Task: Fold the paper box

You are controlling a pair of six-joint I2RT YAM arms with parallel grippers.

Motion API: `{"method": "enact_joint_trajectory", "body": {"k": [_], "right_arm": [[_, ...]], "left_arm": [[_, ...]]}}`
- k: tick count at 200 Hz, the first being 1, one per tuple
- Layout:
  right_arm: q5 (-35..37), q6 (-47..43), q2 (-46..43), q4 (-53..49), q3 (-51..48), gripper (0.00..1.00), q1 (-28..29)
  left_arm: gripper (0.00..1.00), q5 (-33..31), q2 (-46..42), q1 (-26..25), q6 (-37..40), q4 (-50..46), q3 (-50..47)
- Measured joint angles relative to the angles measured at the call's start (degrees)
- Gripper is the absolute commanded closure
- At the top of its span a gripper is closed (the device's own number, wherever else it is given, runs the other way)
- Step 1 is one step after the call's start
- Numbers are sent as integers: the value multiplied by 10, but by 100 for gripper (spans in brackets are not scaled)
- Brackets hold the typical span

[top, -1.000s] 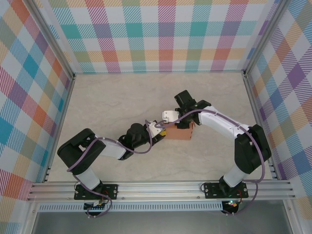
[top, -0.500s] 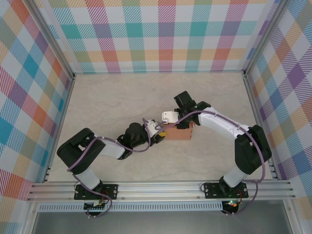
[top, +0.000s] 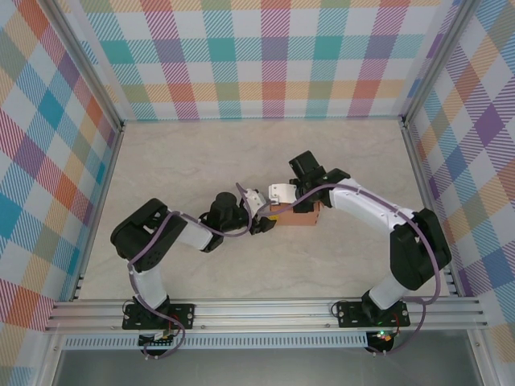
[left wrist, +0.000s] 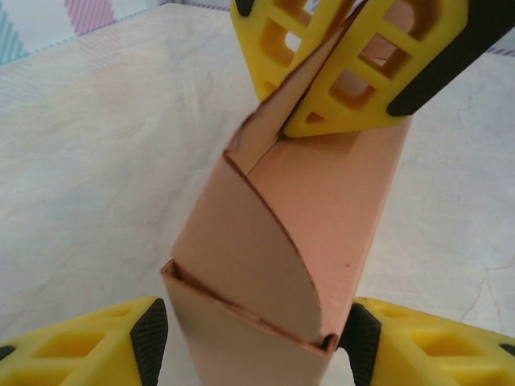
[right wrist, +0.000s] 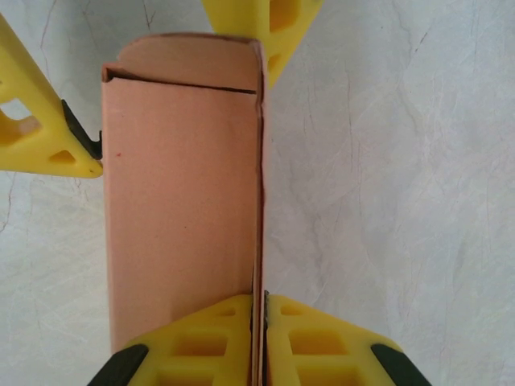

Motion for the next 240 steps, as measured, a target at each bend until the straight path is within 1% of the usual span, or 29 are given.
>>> {"method": "enact_joint_trajectory", "body": {"k": [125, 185, 196, 203, 211, 240], "right_arm": [[-22, -9, -23, 16, -31, 89, -1], [-22, -20, -35, 17, -38, 89, -1], [-22, -22, -35, 18, -38, 89, -1], [-22, -23, -35, 18, -38, 89, -1], [-23, -24, -36, 19, -38, 89, -1], [-27, -27, -37, 18, -40, 89, -1]], "left_arm": [[37, 71, 7, 12, -4, 3, 9], [37, 113, 7, 17, -10, -24, 32], [36, 119, 7, 18, -10, -27, 35], [31, 122, 7, 19, -10, -28, 37], [29, 123, 7, 19, -11, -29, 37], [29, 131, 7, 20, -11, -31, 40]]}}
